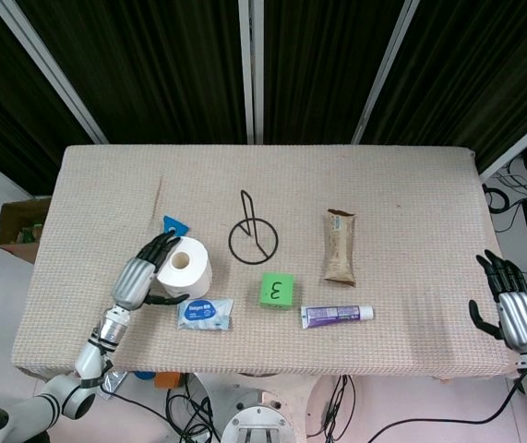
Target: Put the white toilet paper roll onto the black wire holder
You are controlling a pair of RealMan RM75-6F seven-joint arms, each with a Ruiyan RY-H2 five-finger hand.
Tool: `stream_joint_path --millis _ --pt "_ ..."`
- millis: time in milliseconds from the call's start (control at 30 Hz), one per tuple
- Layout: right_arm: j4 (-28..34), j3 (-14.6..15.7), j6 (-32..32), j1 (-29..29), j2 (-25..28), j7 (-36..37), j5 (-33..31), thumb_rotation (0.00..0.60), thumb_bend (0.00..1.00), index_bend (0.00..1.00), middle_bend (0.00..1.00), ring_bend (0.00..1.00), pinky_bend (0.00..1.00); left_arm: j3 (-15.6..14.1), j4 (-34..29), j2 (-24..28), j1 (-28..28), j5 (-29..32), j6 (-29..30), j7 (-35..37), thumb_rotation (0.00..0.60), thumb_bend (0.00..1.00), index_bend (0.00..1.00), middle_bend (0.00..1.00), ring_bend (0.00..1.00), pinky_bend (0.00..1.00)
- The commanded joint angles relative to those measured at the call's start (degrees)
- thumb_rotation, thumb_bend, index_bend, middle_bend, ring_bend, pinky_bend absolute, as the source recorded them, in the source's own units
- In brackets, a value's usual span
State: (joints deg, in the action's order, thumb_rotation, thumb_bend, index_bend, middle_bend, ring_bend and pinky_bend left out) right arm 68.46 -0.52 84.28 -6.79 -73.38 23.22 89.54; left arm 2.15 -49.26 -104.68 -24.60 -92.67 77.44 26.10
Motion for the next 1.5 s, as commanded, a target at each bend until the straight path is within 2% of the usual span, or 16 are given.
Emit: stream_joint_path --millis 33,133,200,267,367,500,600,733,933,1033,1133,1267,1367,1500 --pt "-0.28 0.05 0.03 0.08 -0.12 0.15 0.10 0.600 0.44 0.00 0.00 0.00 0.00 0.17 0.35 -0.33 -0.32 0.50 -0.50 1.00 0.360 0.00 0.00 0.00 0.01 0.15" --pt "-0.66 0.02 -0.04 0.15 -0.19 0.29 0.05 0.600 0.44 0.00 0.00 0.00 0.00 -0.09 0.60 -0.31 -0.56 0.73 -1.05 2.16 0.535 0.00 0.00 0.00 0.06 0.17" --pt "-0.81 0.02 -0.14 0.16 -0.21 0.34 0.01 0.600 0.44 0.00 0.00 0.00 0.00 -0.10 0.64 -0.45 -0.55 0.86 -0.91 2.62 0.599 0.00 0.00 0.01 0.13 0.20" --pt "-1.03 0.02 -0.20 0.17 -0.24 0.37 0.04 0.600 0.44 0.00 0.00 0.00 0.00 0.05 0.86 -0.72 -0.50 0.91 -0.19 3.07 0.600 0.01 0.00 0.05 0.20 0.24" --pt "-1.21 0.01 -0.28 0.16 -0.25 0.34 0.08 0.600 0.44 0.00 0.00 0.00 0.00 0.67 1.24 -1.30 -0.30 1.10 1.62 3.89 0.600 0.07 0.02 0.17 0.29 0.31" --pt "-1.38 -0.04 -0.37 0.23 -0.26 0.30 -0.02 0.600 0.44 0.00 0.00 0.00 0.00 1.42 1.14 -1.20 -0.11 0.90 4.57 5.44 0.600 0.14 0.14 0.29 0.37 0.38" --pt "-1.47 -0.13 -0.36 0.23 -0.28 0.26 -0.05 0.600 0.44 0.00 0.00 0.00 0.00 1.89 -0.88 0.23 0.04 0.96 5.89 6.54 0.600 0.17 0.20 0.34 0.40 0.40" --pt "-1.28 -0.26 -0.24 0.16 -0.11 0.14 0.06 0.600 0.44 0.00 0.00 0.00 0.00 2.90 -7.53 5.20 0.20 0.85 7.89 6.97 0.600 0.19 0.21 0.35 0.41 0.41" --pt "-0.78 -0.54 0.03 0.00 0.16 0.06 0.23 0.600 0.44 0.00 0.00 0.00 0.00 6.45 -24.41 18.92 -0.36 1.27 9.23 3.90 0.600 0.19 0.21 0.35 0.41 0.41" --pt "-0.69 -0.69 0.14 -0.01 0.18 0.20 0.17 0.600 0.44 0.00 0.00 0.00 0.00 9.16 -34.23 27.47 -1.55 2.60 6.95 1.93 0.600 0.19 0.21 0.35 0.41 0.41" --pt "-0.67 -0.83 0.31 0.00 0.08 0.41 0.15 0.600 0.44 0.00 0.00 0.00 0.00 13.20 -43.68 35.95 -3.40 6.28 2.78 0.72 0.600 0.19 0.21 0.35 0.41 0.42" --pt "-0.79 -1.03 0.61 0.05 -0.19 0.80 0.09 0.600 0.44 0.00 0.00 0.00 0.00 18.11 -51.22 42.90 -5.83 12.92 -3.08 2.32 0.600 0.19 0.20 0.35 0.41 0.44" --pt "-0.95 -1.10 0.80 0.06 -0.33 1.06 0.14 0.600 0.45 0.00 0.00 0.00 0.00 20.41 -52.48 43.95 -8.30 16.60 -6.49 0.67 0.600 0.20 0.20 0.36 0.42 0.45" --pt "-1.05 -1.22 1.11 0.14 -0.29 1.11 0.16 0.600 0.45 0.00 0.00 0.00 0.00 22.42 -52.72 42.59 -12.07 21.47 -10.92 -1.40 0.600 0.20 0.21 0.37 0.43 0.45"
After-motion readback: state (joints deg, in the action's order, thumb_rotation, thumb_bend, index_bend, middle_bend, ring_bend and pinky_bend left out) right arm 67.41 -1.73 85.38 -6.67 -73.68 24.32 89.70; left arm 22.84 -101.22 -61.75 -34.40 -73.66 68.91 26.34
